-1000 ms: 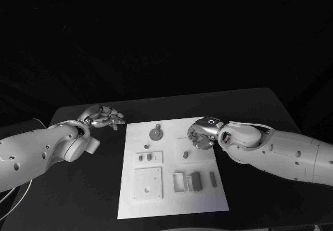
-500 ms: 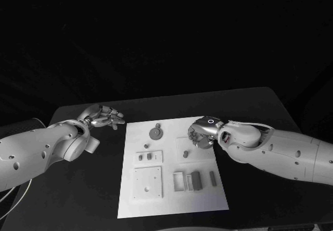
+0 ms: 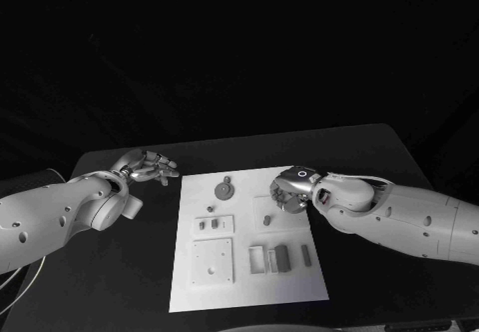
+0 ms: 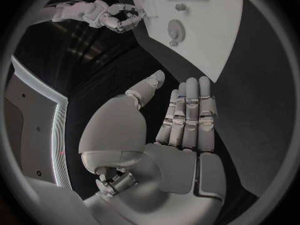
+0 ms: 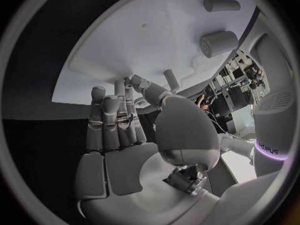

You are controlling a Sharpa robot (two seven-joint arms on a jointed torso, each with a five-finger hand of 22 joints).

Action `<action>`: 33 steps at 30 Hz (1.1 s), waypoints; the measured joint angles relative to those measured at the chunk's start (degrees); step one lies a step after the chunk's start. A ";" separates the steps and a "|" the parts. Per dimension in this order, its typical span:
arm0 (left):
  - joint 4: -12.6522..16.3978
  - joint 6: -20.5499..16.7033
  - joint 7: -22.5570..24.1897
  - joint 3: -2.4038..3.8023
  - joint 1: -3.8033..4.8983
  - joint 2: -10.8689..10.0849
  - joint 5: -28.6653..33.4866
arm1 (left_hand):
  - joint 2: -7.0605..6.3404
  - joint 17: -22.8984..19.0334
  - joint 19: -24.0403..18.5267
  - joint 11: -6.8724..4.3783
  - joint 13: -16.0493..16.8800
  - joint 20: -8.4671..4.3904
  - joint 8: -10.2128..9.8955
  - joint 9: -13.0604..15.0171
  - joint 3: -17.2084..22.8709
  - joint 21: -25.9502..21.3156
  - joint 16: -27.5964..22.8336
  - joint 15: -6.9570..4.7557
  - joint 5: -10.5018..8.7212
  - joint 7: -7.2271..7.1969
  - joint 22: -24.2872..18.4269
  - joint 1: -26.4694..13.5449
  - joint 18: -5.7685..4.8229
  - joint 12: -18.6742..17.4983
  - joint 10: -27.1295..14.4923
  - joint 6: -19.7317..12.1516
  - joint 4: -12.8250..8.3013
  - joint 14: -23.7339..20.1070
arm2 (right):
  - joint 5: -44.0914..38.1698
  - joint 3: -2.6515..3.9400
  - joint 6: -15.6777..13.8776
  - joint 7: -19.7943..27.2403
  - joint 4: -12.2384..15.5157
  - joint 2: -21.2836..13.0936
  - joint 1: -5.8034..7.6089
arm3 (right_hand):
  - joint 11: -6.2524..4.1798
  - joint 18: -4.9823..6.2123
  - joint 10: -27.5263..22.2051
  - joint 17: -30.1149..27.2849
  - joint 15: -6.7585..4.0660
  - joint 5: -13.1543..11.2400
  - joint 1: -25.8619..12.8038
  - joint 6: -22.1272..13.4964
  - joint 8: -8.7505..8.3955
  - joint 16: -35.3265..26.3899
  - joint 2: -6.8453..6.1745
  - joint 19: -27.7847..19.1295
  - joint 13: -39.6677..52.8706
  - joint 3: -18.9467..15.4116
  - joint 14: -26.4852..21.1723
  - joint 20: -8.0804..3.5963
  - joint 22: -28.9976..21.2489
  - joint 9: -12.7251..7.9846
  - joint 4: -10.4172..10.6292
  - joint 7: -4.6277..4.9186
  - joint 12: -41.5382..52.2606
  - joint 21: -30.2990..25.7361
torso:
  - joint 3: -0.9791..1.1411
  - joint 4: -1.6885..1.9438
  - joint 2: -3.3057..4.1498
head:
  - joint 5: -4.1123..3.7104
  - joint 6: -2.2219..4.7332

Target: Assemble the parts on the task board

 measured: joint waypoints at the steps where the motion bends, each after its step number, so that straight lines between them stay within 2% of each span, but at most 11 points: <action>1: -0.01 -0.01 -0.02 0.00 0.00 0.00 0.00 | 0.00 0.00 0.00 0.00 0.00 0.00 0.00 0.00 0.00 0.00 0.00 0.00 0.00 0.00 0.00 0.00 0.00 0.00 0.00 0.00 0.00 0.00 | -0.16 -0.01 0.00 -0.06 0.00 0.02 0.01 | 0.00 -0.02 0.00 0.00 -0.12 0.00 -0.03 0.20 0.16 0.09 0.18 0.34 0.00 0.00 0.12 0.05 0.00 0.00 0.00 -0.10 0.00 0.04 | 0.00 0.00 0.00 | 0.00 -0.03; 9: -0.14 -0.04 -0.17 0.00 0.00 0.00 0.00 | 0.00 0.06 0.00 -0.01 0.00 0.00 0.00 0.00 0.00 0.00 0.00 0.00 0.00 -0.01 0.00 0.00 0.00 0.00 0.01 -0.01 0.00 0.00 | -1.55 -0.18 -0.06 -0.46 0.03 0.23 0.05 | -0.26 -0.41 0.96 0.06 -0.50 -0.06 0.21 0.94 0.52 0.30 1.15 0.83 0.14 -0.02 0.70 -0.42 0.00 0.28 -0.01 -0.45 0.23 0.42 | 0.03 0.00 0.00 | -0.01 -0.23; 17: -0.17 -0.07 -0.29 0.00 0.00 0.00 0.00 | 0.22 0.13 0.20 -0.02 0.01 -0.20 0.00 0.00 0.00 0.00 0.00 0.00 0.00 -0.03 0.00 0.23 -0.02 0.00 0.02 -0.03 0.00 0.00 | -2.65 -0.29 -0.25 -0.67 0.07 0.34 0.05 | -0.61 -0.47 1.63 0.06 -0.87 0.05 0.53 1.60 0.66 0.51 1.46 1.33 0.27 -0.02 1.30 -0.53 -0.01 0.27 -0.02 -0.71 0.45 0.88 | 0.03 0.01 0.01 | 0.02 -0.41; 24: -0.29 -0.08 -0.39 0.00 0.00 0.00 0.00 | 0.22 0.18 0.40 -0.02 0.01 -0.01 0.00 -0.01 0.00 0.00 0.00 -0.01 0.00 -0.09 0.01 0.23 -0.02 0.00 0.02 -0.09 0.00 0.00 | -3.19 -0.41 -0.83 -0.91 0.58 0.08 -0.03 | -0.94 -1.19 2.15 0.11 -0.83 0.07 0.73 2.17 0.95 0.75 1.66 2.14 0.27 0.25 1.46 -0.94 -0.01 0.40 -0.09 -0.87 0.44 1.32 | 0.02 0.01 0.01 | -0.01 -0.42; 33: -0.46 -0.09 -0.48 0.00 0.00 -0.09 0.00 | 0.22 0.23 0.40 -0.03 0.01 -0.01 0.00 0.00 0.00 0.00 0.00 -0.01 0.00 -0.09 0.01 0.23 -0.02 0.00 0.03 -0.09 0.00 0.00 | -3.33 -0.62 -1.94 -1.06 1.67 -0.58 -0.32 | -1.22 -0.75 2.85 0.11 -0.76 0.06 0.73 2.46 0.96 0.75 1.66 2.43 0.40 0.25 1.84 -1.21 -0.01 0.52 -0.09 -1.16 0.78 1.53 | 0.01 0.03 0.01 | 0.10 -0.26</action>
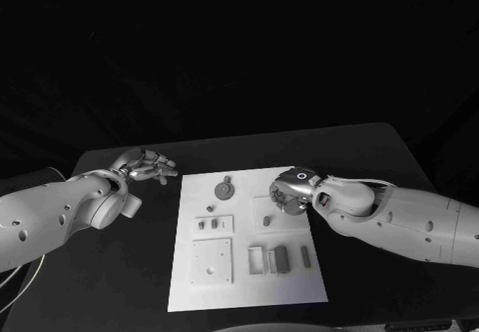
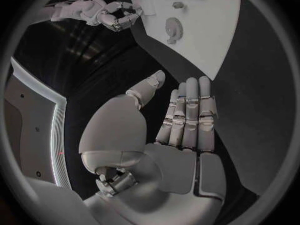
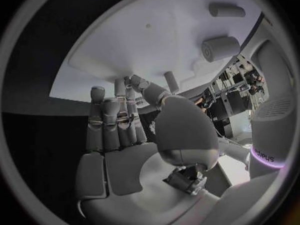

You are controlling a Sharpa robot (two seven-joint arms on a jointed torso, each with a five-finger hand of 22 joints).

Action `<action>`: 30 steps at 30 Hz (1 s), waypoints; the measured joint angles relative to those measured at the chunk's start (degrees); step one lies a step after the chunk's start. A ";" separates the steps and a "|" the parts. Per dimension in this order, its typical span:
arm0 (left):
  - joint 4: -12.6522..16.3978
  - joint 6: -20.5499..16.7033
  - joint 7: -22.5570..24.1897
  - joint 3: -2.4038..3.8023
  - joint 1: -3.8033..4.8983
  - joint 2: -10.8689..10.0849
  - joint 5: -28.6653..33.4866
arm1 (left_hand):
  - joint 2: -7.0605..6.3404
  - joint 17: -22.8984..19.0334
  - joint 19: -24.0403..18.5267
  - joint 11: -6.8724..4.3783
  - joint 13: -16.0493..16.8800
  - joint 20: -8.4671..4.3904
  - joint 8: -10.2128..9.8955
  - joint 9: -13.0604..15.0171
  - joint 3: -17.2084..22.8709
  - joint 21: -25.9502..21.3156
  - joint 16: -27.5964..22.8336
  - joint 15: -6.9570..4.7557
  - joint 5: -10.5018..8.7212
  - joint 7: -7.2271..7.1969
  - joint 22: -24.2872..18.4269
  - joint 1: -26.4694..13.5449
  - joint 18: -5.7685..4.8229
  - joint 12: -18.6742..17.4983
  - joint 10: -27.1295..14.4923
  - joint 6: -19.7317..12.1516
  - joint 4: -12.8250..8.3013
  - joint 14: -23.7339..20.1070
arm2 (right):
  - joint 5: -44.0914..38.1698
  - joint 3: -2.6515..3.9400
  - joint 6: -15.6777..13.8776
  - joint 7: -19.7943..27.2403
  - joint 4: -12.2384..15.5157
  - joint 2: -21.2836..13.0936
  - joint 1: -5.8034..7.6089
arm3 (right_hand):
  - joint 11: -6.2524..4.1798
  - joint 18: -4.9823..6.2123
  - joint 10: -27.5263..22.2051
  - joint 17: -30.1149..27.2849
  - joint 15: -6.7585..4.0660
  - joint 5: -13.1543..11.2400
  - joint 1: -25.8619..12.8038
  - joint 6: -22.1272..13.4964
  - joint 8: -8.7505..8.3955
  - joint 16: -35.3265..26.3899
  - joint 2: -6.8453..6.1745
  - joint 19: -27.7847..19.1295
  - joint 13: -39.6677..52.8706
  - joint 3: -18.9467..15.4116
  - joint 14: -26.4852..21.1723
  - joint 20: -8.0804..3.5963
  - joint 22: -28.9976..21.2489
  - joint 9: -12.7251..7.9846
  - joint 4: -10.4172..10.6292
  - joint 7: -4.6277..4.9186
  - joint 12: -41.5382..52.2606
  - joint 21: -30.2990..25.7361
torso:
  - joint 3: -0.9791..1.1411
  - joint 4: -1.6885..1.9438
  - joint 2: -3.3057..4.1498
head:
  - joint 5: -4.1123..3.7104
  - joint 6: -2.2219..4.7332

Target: Assemble the parts on the task board

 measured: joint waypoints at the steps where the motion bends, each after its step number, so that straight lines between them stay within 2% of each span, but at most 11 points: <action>1: -0.01 0.00 -0.01 0.00 0.00 -0.01 0.00 | 0.00 0.00 0.00 0.00 0.00 0.00 0.00 0.00 0.00 0.00 0.00 0.00 0.00 0.00 0.00 0.00 0.00 0.00 0.00 0.00 0.00 0.00 | 0.00 -0.01 -0.09 0.00 0.15 -0.10 -0.03 | 0.00 0.00 0.00 0.00 0.04 0.00 0.00 0.00 0.00 0.00 0.00 0.02 0.00 0.00 0.07 -0.01 0.00 0.01 0.00 0.00 0.00 0.00 | -0.01 0.00 0.00 | 0.02 0.01; 4: -0.07 0.00 -0.03 -0.01 -0.01 -0.02 0.00 | 0.00 0.00 0.00 0.00 0.00 0.00 0.00 0.00 0.00 0.00 0.00 0.00 0.00 0.00 0.00 0.00 0.00 0.00 0.00 0.00 0.00 0.00 | 0.00 0.06 -0.40 -0.01 0.77 -0.52 -0.06 | 0.00 0.00 0.00 0.00 0.03 -0.05 0.00 0.15 0.00 0.00 0.00 0.02 0.04 0.00 0.09 -0.01 0.00 0.05 0.00 0.13 0.00 0.00 | -0.01 -0.01 0.00 | 0.05 0.02; 21: -0.38 -0.02 -0.09 -0.01 -0.01 -0.04 0.00 | 0.00 0.10 -0.01 -0.09 -0.04 0.01 0.00 0.00 0.00 0.00 0.00 0.00 0.00 0.20 0.00 0.00 0.00 0.00 0.09 -0.20 0.00 0.00 | -0.01 1.51 -1.59 0.02 2.50 -1.31 -0.02 | -0.21 0.01 0.20 0.05 -0.04 -0.11 -0.01 0.39 0.20 0.00 -0.01 0.11 0.11 -0.02 0.23 0.08 -0.01 0.04 0.00 0.02 0.00 0.00 | -0.02 -0.02 -0.01 | 0.20 0.21; 26: -0.39 -0.04 -0.09 -0.01 -0.01 -0.03 0.00 | 0.00 0.15 -0.01 -0.09 -0.04 0.02 0.00 0.00 0.00 0.00 0.00 0.00 0.00 0.20 0.00 0.00 0.00 0.00 0.09 -0.21 0.00 0.00 | 0.21 2.53 -1.61 0.01 4.58 -2.18 0.12 | -0.21 0.01 0.20 0.04 0.02 -0.11 -0.01 0.39 0.19 0.00 -0.01 0.32 0.09 -0.03 0.32 -0.12 -0.01 0.06 -0.01 0.02 -0.01 0.00 | -0.02 -0.03 -0.02 | 0.35 0.25; 30: -0.38 -0.06 -0.09 -0.01 -0.01 0.01 0.00 | 0.00 0.15 -0.01 -0.10 -0.04 0.02 0.00 0.00 0.00 0.00 0.00 0.00 0.00 0.20 0.00 0.00 0.00 0.00 0.10 -0.21 0.00 0.00 | 0.81 2.64 -1.53 0.01 6.89 -1.98 0.64 | -0.10 0.01 0.31 0.04 0.00 -0.12 -0.01 0.39 0.19 0.00 -0.01 0.33 0.06 -0.05 0.36 -0.13 -0.01 0.10 -0.02 0.02 -0.02 -0.01 | -0.04 -0.05 -0.04 | 0.59 0.31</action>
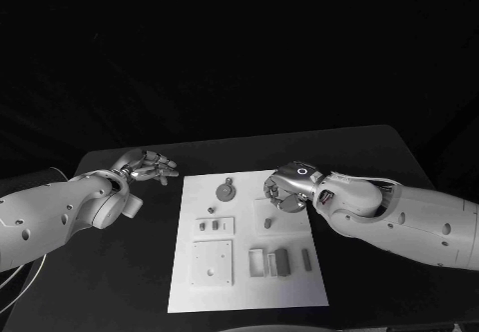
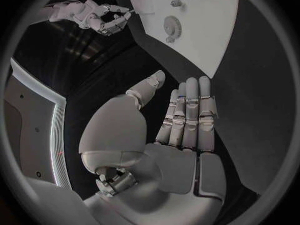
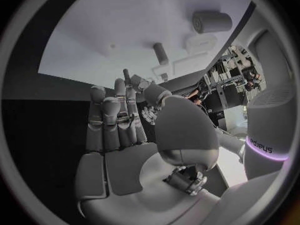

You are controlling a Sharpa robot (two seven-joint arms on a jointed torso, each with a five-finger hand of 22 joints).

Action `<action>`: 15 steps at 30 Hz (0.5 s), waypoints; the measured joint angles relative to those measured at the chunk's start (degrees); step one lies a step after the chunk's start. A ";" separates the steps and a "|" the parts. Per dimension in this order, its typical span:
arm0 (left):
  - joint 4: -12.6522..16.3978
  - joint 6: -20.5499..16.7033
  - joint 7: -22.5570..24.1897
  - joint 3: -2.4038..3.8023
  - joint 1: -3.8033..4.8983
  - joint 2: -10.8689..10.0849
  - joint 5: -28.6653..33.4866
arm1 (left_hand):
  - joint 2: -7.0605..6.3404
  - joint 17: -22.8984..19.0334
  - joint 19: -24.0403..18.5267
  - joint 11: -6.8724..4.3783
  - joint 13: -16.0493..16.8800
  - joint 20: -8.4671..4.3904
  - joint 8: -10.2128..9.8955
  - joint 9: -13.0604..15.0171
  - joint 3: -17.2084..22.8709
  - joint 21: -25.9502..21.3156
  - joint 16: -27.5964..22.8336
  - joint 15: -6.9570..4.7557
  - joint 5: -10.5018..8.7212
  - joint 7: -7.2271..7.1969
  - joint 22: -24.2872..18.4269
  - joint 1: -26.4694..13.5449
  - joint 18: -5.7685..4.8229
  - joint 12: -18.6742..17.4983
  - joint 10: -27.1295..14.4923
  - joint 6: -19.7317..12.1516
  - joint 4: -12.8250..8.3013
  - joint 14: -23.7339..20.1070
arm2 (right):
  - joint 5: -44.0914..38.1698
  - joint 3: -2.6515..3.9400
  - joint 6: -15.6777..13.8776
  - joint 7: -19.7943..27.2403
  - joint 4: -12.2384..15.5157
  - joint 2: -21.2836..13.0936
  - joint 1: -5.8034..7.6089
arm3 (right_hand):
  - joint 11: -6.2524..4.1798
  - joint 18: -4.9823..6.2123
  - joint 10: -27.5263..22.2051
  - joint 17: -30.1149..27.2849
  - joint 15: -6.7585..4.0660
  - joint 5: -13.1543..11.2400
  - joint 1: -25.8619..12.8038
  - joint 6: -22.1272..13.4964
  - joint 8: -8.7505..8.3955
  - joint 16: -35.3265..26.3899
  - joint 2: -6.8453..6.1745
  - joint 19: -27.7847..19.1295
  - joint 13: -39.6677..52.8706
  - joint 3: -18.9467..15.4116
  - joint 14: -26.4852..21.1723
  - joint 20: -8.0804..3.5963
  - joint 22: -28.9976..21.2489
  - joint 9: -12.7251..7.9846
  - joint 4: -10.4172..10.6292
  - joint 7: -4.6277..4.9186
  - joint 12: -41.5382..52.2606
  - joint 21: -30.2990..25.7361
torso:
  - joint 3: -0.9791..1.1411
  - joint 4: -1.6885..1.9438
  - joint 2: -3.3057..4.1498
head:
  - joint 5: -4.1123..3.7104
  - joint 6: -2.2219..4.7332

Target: Assemble the parts on the task board

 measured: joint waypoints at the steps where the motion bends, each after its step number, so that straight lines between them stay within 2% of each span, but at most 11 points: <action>1: 0.01 -0.01 0.00 0.00 0.00 0.03 0.00 | 0.00 0.00 0.00 0.00 0.00 0.00 0.00 0.00 0.00 0.00 0.00 0.00 0.00 0.00 0.00 0.00 0.00 0.00 0.00 0.00 0.00 0.00 | 0.14 0.01 0.04 0.00 0.41 0.14 0.10 | 0.09 0.00 0.10 0.00 -0.01 -0.07 0.00 0.00 0.00 0.00 0.00 0.00 -0.01 -0.05 0.01 0.00 0.00 0.00 -0.04 0.00 0.00 0.00 | -0.03 -0.01 0.00 | 0.11 0.02; 5: 0.12 -0.05 0.00 0.00 0.00 0.38 0.00 | 0.00 0.05 0.00 0.18 0.00 0.00 0.00 0.00 0.00 0.00 0.00 0.00 0.00 -0.01 0.00 0.00 0.00 0.00 -0.19 -0.01 0.00 0.00 | 0.68 0.02 0.33 0.00 1.40 1.50 0.22 | 0.10 0.00 0.10 0.00 -0.02 0.15 -0.16 0.00 0.00 0.00 -0.16 0.01 -0.02 -0.05 0.04 0.01 0.00 0.01 -0.05 0.00 -0.10 0.00 | -0.10 0.03 -0.07 | 0.40 0.24; 7: 0.16 -0.07 0.00 0.01 0.00 0.53 0.00 | 0.00 0.06 0.00 0.05 -0.05 0.00 0.00 0.00 0.00 0.00 0.00 0.00 0.00 -0.05 0.00 0.00 0.00 0.00 -0.39 -0.05 0.00 0.00 | 0.94 0.02 0.55 0.02 1.74 2.56 0.22 | 0.10 0.00 0.10 0.00 -0.03 0.19 -0.16 -0.01 0.00 0.00 -0.16 0.01 -0.02 -0.05 0.05 0.01 0.00 0.01 -0.05 0.00 -0.10 0.00 | -0.21 0.09 -0.12 | 0.64 0.32; 9: 0.15 -0.09 0.00 0.01 0.00 0.64 0.00 | 0.00 0.11 -0.01 0.02 -0.06 0.01 0.00 0.00 0.00 0.00 0.00 0.00 0.00 -0.10 0.00 0.00 0.00 0.00 -0.43 -0.09 0.00 0.00 | 1.14 0.01 0.76 0.07 1.87 3.59 0.22 | 0.10 -0.01 0.10 0.00 -0.03 0.19 -0.16 -0.01 0.00 0.00 -0.16 0.01 -0.01 -0.05 0.06 0.01 0.00 0.01 -0.05 0.00 -0.11 0.00 | -0.29 0.14 -0.18 | 1.01 0.40; 12: 0.11 -0.12 -0.01 0.01 0.00 0.95 0.00 | 0.00 0.11 -0.01 0.02 -0.07 0.01 0.00 0.00 0.00 0.00 0.00 0.00 0.00 -0.10 0.00 0.00 0.00 0.00 -0.43 -0.10 0.00 0.00 | 1.43 -0.02 1.09 0.16 1.98 5.35 0.22 | 0.10 0.00 0.10 -0.01 -0.03 0.20 -0.16 -0.01 -0.01 0.00 -0.16 0.09 -0.01 -0.05 0.07 0.09 0.00 0.00 -0.05 0.00 -0.11 0.00 | -0.29 0.16 -0.23 | 1.58 0.41; 15: 0.06 -0.13 -0.05 0.01 0.00 1.39 0.00 | 0.00 0.10 -0.02 0.02 -0.06 0.02 0.00 0.00 0.00 0.00 -0.02 0.00 0.00 -0.10 0.00 0.00 0.00 0.00 -0.43 -0.10 0.00 0.00 | 1.68 -0.33 1.42 0.27 2.00 6.96 0.21 | 0.10 0.00 0.10 -0.01 -0.07 0.21 -0.31 -0.02 -0.01 0.00 -0.31 0.09 -0.01 -0.05 0.28 0.09 0.02 0.00 -0.05 0.00 -0.12 0.00 | -0.42 0.19 -0.37 | 2.14 0.37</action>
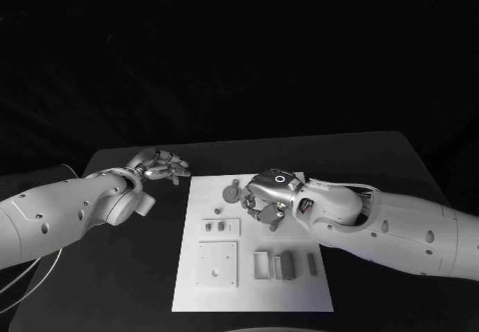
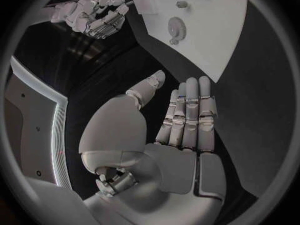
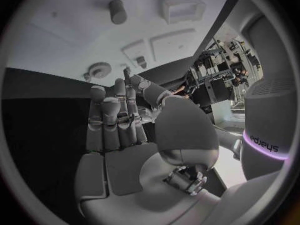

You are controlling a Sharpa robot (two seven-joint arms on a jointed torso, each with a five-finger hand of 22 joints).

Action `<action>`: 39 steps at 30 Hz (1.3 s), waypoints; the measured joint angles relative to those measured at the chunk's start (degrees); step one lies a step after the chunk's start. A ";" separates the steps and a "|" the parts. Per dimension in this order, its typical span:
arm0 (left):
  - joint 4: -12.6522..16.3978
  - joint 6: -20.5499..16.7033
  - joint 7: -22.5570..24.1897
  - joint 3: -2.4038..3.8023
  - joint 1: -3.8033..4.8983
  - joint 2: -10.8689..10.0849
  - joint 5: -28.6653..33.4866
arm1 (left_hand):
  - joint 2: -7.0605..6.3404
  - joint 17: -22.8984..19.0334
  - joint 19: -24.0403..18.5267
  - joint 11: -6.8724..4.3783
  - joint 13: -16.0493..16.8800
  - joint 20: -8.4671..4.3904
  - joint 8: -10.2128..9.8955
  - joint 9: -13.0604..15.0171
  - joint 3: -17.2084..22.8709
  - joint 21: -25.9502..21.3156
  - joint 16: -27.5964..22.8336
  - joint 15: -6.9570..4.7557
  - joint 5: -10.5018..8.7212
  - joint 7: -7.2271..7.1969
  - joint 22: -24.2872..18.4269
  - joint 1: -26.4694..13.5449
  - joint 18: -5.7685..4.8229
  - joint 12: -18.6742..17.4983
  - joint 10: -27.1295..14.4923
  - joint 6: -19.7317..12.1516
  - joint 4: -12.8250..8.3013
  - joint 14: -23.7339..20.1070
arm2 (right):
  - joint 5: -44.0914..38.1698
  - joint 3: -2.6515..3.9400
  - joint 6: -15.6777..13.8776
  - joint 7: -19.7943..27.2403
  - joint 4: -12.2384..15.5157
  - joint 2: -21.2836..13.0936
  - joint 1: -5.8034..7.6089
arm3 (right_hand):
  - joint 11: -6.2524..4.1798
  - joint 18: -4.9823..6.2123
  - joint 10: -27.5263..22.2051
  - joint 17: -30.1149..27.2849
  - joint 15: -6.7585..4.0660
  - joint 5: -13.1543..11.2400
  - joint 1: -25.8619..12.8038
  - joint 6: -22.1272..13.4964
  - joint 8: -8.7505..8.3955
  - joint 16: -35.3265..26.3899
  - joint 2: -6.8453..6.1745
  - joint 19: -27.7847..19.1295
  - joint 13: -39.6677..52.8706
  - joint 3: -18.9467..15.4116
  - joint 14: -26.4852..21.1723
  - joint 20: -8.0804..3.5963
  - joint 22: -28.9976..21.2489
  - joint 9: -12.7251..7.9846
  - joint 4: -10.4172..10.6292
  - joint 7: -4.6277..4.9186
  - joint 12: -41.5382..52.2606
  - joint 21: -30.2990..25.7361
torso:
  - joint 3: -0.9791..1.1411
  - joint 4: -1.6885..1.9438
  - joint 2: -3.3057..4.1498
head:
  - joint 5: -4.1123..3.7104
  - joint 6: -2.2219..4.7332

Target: Assemble the parts on the task board

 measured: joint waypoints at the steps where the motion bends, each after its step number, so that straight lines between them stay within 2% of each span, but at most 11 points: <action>1: -0.05 0.00 -0.01 0.00 0.00 0.19 0.00 | 0.00 0.02 -0.07 0.00 0.00 0.07 0.00 0.00 0.00 0.00 -0.13 0.00 0.00 0.00 0.00 0.00 0.01 0.00 0.00 0.00 0.00 0.00 | 0.08 -0.19 0.13 0.07 0.00 0.61 -0.01 | 0.00 0.00 0.00 0.00 0.00 0.00 -0.07 0.00 0.00 0.00 -0.07 0.00 0.00 0.00 0.01 0.00 0.02 0.00 0.00 0.00 0.00 0.00 | -0.04 0.01 -0.06 | 0.15 -0.04; 6: -0.60 -0.02 -0.04 -0.01 0.01 1.23 0.00 | 0.00 0.05 -0.08 0.00 0.00 0.08 0.00 0.00 0.00 0.00 -0.19 0.00 0.00 0.00 0.00 0.00 0.01 0.00 0.00 0.00 0.00 0.00 | 0.15 -1.02 0.59 0.41 -0.34 2.91 -0.49 | 0.00 0.00 0.00 0.05 -0.01 0.01 -0.07 -0.01 -0.01 0.00 -0.07 0.00 0.00 0.00 0.03 0.00 0.02 -0.01 0.00 0.01 -0.01 0.00 | -0.36 0.00 -0.33 | 0.71 -0.10; 12: -0.98 -0.01 -0.06 0.01 0.01 1.82 0.00 | 0.00 0.10 -0.08 0.00 -0.05 0.08 0.00 0.00 0.00 0.00 -0.19 0.00 0.00 -0.01 0.00 0.00 0.01 0.00 0.00 0.00 0.00 0.00 | 0.08 -1.89 1.04 0.88 -1.49 4.91 -2.06 | 0.00 0.01 0.00 0.05 -0.05 0.01 -0.27 -0.02 -0.12 0.00 -0.27 0.00 0.00 0.00 0.08 0.01 0.02 -0.02 0.00 0.01 -0.06 0.23 | -0.70 -0.01 -0.54 | 1.72 -0.40; 14: -1.02 -0.01 -0.07 0.01 0.01 1.86 0.00 | 0.00 0.10 -0.08 0.11 -0.05 0.08 0.00 0.00 0.00 0.00 -0.19 0.00 0.00 -0.01 0.00 0.00 0.01 0.00 -0.11 -0.01 0.00 0.00 | 0.05 -2.10 1.16 0.99 -1.87 5.42 -2.47 | 0.00 0.01 0.00 0.05 -0.05 0.01 -0.27 -0.03 -0.13 0.00 -0.27 0.00 0.00 0.00 0.09 0.01 0.02 -0.03 0.00 0.02 -0.06 0.23 | -0.74 -0.01 -0.56 | 2.01 -0.58; 20: -1.06 -0.01 -0.10 0.01 0.01 1.92 0.00 | 0.00 0.09 -0.08 0.18 -0.05 0.08 0.00 0.00 0.00 -0.23 -0.19 0.00 0.00 -0.04 0.00 0.00 0.01 0.00 -0.19 -0.04 0.00 -0.01 | -0.06 -2.91 1.67 1.32 -2.69 6.64 -3.48 | 0.00 0.01 0.00 0.04 0.01 0.01 -0.20 -0.04 -0.15 0.00 -0.20 0.00 0.00 -0.01 0.18 0.01 0.01 -0.04 0.00 0.03 -0.08 0.23 | -0.74 0.00 -0.56 | 2.63 -1.00; 28: -1.06 0.00 -0.15 0.01 0.01 1.92 0.00 | 0.00 0.15 -0.08 0.18 -0.04 0.09 0.00 0.00 0.00 -0.23 -0.19 0.01 0.00 -0.05 0.00 0.00 0.01 0.00 -0.19 -0.05 0.00 -0.01 | -0.12 -3.30 2.18 1.63 -3.05 7.48 -4.66 | 0.00 0.02 0.00 0.04 -0.02 0.01 -0.12 -0.05 -0.17 0.00 -0.12 -0.01 -0.01 -0.02 0.16 0.02 0.01 -0.01 -0.01 0.04 -0.11 0.23 | -0.66 -0.07 -0.53 | 2.88 -1.33; 33: -1.06 0.02 -0.17 0.01 0.01 1.99 0.00 | 0.20 0.15 -0.09 0.18 -0.04 0.09 0.00 0.00 0.00 -0.23 -0.19 0.01 0.00 -0.10 0.00 0.20 0.01 0.00 -0.19 -0.10 0.00 -0.01 | -0.12 -3.63 2.41 1.86 -3.43 7.80 -5.35 | 0.00 0.02 0.00 0.05 -0.20 -0.11 -0.03 -0.07 -0.32 0.00 -0.03 -0.01 -0.01 -0.07 -0.01 0.02 0.01 0.02 -0.07 0.06 -0.22 0.23 | -0.65 -0.07 -0.52 | 3.31 -1.71; 39: -1.10 0.03 -0.22 0.01 0.01 2.01 0.00 | 0.23 0.22 -0.06 0.18 -0.09 0.06 0.00 0.00 -0.15 -0.22 -0.19 0.01 0.00 -0.11 0.05 0.23 0.01 0.00 -0.19 -0.10 0.15 -0.01 | -0.11 -3.67 2.52 2.03 -3.70 7.91 -6.63 | 0.00 0.02 0.00 0.09 -0.25 -0.15 0.02 -0.09 -0.33 0.00 0.02 -0.01 -0.04 -0.08 0.03 0.02 0.00 0.02 -0.07 0.07 -0.28 0.23 | -0.66 -0.05 -0.51 | 3.88 -2.10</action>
